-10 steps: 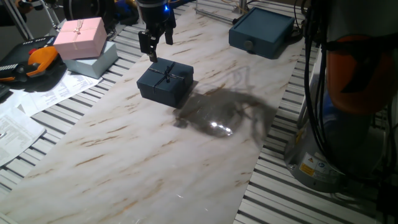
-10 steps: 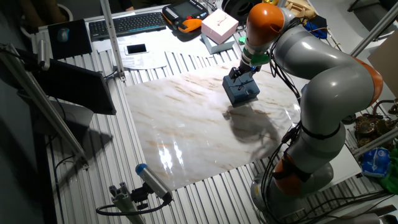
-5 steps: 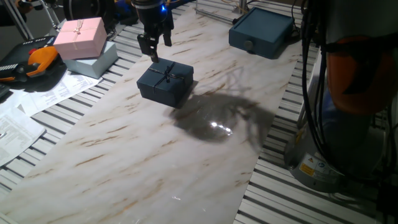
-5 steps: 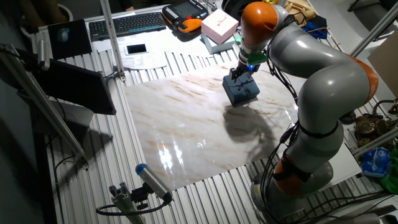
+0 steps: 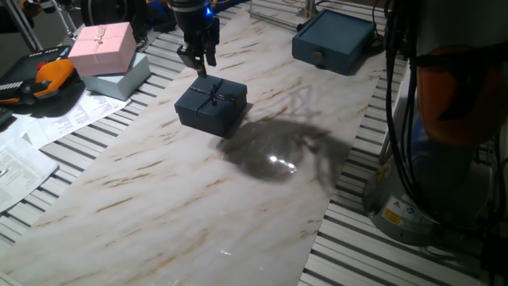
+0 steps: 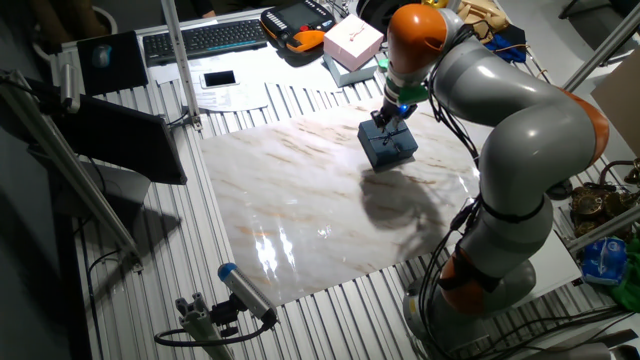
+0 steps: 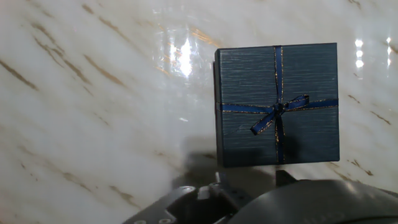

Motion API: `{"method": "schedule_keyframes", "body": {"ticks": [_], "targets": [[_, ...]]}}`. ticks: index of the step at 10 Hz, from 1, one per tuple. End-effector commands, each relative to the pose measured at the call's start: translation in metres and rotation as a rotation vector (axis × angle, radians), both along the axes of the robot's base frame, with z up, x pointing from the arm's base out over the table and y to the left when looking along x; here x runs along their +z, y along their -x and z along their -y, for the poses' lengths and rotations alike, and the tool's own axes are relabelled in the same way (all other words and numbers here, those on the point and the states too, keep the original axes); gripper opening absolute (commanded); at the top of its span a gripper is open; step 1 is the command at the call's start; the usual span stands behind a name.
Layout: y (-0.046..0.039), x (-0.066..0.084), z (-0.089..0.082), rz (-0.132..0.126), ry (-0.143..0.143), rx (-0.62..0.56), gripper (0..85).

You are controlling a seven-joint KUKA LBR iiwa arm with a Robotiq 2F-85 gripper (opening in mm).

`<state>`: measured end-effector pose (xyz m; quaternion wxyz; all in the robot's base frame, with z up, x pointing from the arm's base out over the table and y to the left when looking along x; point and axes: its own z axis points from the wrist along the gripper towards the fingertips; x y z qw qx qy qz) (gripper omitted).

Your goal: Open a box

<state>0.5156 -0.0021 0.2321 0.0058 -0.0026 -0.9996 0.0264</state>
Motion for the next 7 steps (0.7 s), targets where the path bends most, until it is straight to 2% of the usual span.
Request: {"method": "schedule_keyframes", "body": {"ticks": [1,3,7], "targets": [[-0.0002,-0.003,0.001,0.005,0.002,-0.008,0.0],[-0.0007,-0.010,0.005,0.009,0.009,-0.031,0.0],[-0.0011,-0.029,0.013,0.004,0.005,-0.154,0.0]]}}
